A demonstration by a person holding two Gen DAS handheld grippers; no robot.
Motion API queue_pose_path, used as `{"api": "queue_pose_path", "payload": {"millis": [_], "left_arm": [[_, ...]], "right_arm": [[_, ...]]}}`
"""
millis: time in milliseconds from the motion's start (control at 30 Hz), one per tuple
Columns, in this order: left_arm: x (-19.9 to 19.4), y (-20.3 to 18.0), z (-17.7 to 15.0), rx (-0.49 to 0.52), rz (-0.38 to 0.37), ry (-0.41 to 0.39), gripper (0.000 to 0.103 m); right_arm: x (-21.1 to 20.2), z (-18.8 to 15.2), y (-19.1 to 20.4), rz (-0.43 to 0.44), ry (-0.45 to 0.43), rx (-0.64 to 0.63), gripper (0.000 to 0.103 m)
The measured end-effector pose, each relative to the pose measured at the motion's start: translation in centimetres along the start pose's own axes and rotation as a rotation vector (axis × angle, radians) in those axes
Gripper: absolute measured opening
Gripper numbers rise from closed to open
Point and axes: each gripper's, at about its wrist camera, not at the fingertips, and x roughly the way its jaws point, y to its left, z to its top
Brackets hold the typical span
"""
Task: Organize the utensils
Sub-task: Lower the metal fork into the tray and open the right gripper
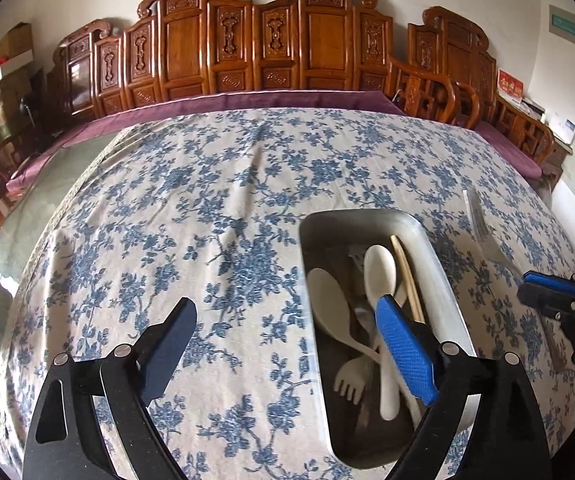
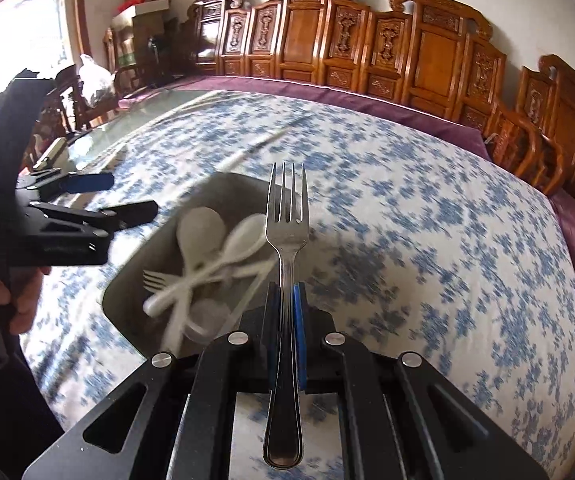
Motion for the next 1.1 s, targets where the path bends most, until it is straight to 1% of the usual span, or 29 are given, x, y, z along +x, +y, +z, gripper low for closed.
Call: {"api": "queue_pose_path", "payload": {"millis": [67,267,433,600,700,833,967,1100], "left_arm": [[0.1,0.6,0.1,-0.012,0.004,0.004,0.090],[0.3,3.2,0.5,-0.075,0.019,0.013,0.091],[0.3,4.9,0.6,-0.124,0.026,0.010,0.091],[0.2,5.7,0.7,-0.145,0.036,0.009,0.091],[0.2,6.0,0.7,-0.153,0.040,0.008,0.091],[0.3,5.9,0.7,-0.148,0.045,0.011,0.091],[0.4,5.8,0.7,-0.146,0.045,0.013,0.091],[0.4,5.6,0.7,-0.142,0.045,0.015,0.091]], "right_arm": [[0.6,0.7,1.0,0.017,0.000,-0.008,0.009],[2.0,2.3,3.2,0.055,0.003,-0.014,0.009],[3.4,3.1,4.0,0.088,0.012,0.023,0.009],[4.6,3.7,4.3,0.115,0.016,0.077,0.009],[5.7,3.7,4.5,0.122,0.028,0.098,0.009],[7.6,2.9,4.6,0.107,0.063,0.111,0.009],[9.2,2.0,4.1,0.091,0.096,0.130,0.009],[10.2,1.6,3.4,0.090,0.112,0.160,0.009]]}}
